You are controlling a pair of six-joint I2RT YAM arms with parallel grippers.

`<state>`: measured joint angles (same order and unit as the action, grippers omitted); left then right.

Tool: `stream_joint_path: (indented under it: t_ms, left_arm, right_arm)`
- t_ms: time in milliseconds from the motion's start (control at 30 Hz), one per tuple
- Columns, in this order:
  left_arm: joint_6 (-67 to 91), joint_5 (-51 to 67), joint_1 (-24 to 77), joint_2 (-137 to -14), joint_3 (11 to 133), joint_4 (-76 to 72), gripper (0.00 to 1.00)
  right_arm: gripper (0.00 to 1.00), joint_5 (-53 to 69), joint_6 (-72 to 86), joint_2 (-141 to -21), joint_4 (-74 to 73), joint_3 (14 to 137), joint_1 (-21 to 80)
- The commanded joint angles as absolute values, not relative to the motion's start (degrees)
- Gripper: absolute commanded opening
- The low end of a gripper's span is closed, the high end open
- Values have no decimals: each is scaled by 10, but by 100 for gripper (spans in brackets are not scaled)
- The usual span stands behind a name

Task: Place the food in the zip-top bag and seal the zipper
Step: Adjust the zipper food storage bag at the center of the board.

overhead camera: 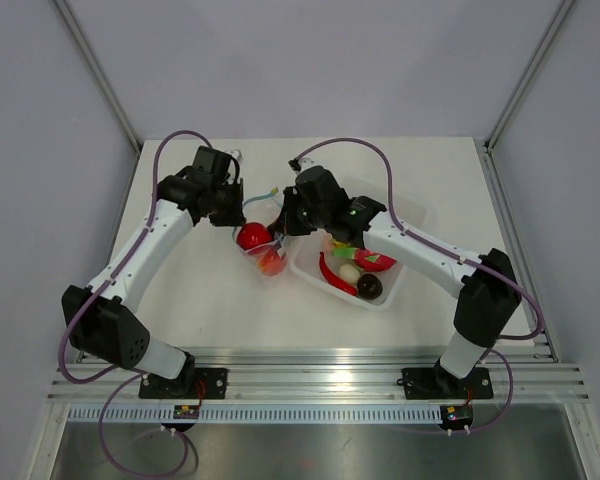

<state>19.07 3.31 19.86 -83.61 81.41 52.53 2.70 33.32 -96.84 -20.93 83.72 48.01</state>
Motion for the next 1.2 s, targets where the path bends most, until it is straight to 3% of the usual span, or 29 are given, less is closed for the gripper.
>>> stream_joint_path:
  t_ms: [0, 233, 500, 600, 1000, 1167]
  left_arm:
    - [198, 54, 233, -829, 834, 495, 0]
    - [215, 54, 267, -844, 827, 484, 0]
    - [193, 3, 226, -831, 825, 511, 0]
    - [185, -67, 219, -834, 824, 522, 0]
    - [206, -54, 286, -871, 789, 499, 0]
    - [193, -96, 281, -867, 803, 522, 0]
  right_arm:
    - [0, 35, 345, -984, -185, 903, 487]
    - [0, 51, 359, -1048, -212, 948, 495]
    - [0, -16, 357, -996, -221, 891, 495]
    - [0, -27, 354, -976, -226, 877, 495]
    - [0, 57, 380, -996, -185, 912, 504]
    - [0, 34, 371, -984, -199, 897, 505]
